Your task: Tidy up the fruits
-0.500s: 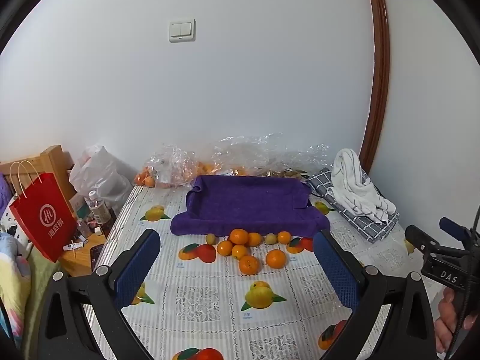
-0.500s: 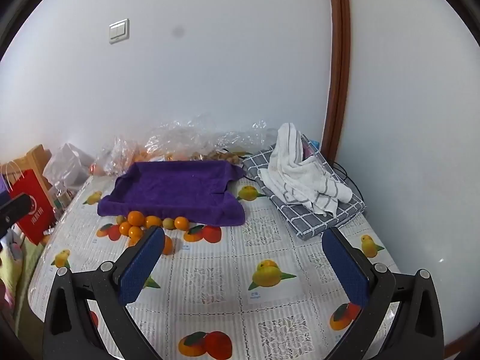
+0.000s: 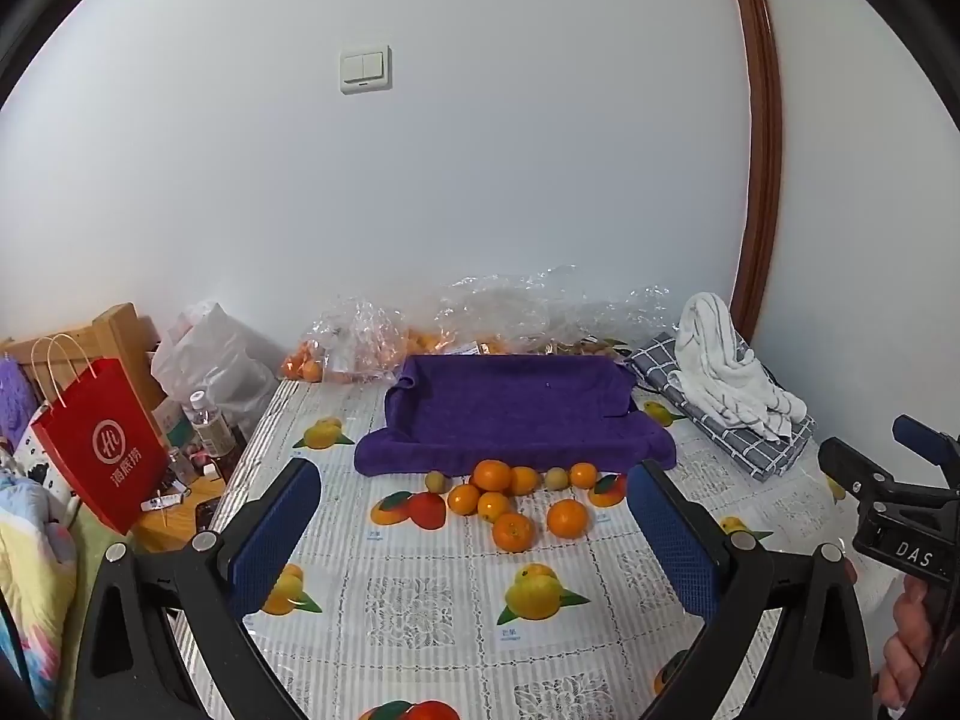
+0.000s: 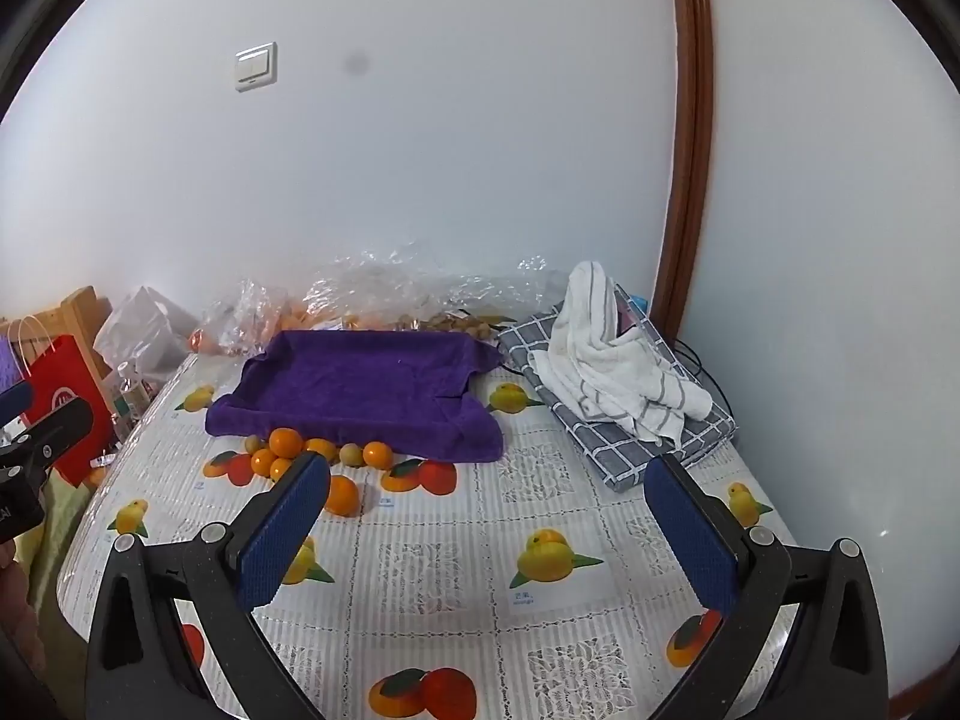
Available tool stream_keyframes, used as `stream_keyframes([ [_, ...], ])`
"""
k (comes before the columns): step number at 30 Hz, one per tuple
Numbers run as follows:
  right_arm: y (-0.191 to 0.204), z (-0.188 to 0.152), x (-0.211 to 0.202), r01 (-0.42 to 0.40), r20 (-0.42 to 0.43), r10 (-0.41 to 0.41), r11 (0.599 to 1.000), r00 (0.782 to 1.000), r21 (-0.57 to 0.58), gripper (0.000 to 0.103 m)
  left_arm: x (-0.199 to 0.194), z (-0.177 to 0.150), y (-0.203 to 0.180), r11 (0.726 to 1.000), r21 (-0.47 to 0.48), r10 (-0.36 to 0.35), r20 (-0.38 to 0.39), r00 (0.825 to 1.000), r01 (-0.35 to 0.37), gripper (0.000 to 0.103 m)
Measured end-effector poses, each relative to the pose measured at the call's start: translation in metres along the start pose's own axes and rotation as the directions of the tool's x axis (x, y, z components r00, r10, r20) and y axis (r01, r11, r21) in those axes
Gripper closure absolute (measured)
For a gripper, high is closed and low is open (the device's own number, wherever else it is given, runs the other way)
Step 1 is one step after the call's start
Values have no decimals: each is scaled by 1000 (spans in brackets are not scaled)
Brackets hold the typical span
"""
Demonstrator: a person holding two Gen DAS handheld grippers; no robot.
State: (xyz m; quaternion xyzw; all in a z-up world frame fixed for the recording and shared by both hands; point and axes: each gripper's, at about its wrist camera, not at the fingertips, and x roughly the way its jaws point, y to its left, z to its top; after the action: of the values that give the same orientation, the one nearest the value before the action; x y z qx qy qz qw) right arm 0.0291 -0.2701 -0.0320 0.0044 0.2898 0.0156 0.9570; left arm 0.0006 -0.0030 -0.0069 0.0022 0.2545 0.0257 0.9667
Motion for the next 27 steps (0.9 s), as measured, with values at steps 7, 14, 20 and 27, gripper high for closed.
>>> stream_keyframes([
  [7,4,-1,1,-4,5,4,1000,1000,-1,0,0,2,2,1000,-6,1,-4,1000,-1,0],
  [14,6,-3,1,-3,4,3,1000,1000,-3,0,1,1,4,1000,-13,2,-6,1000,-2,0],
  [20,6,-4,2,-2,2,2,1000,1000,-4,0,1,1,4,1000,-13,1,-7,1000,-1,0],
  [27,6,-6,2,-6,0,6,1000,1000,3,0,2,1,7,1000,-23,-3,-4,1000,3,0],
])
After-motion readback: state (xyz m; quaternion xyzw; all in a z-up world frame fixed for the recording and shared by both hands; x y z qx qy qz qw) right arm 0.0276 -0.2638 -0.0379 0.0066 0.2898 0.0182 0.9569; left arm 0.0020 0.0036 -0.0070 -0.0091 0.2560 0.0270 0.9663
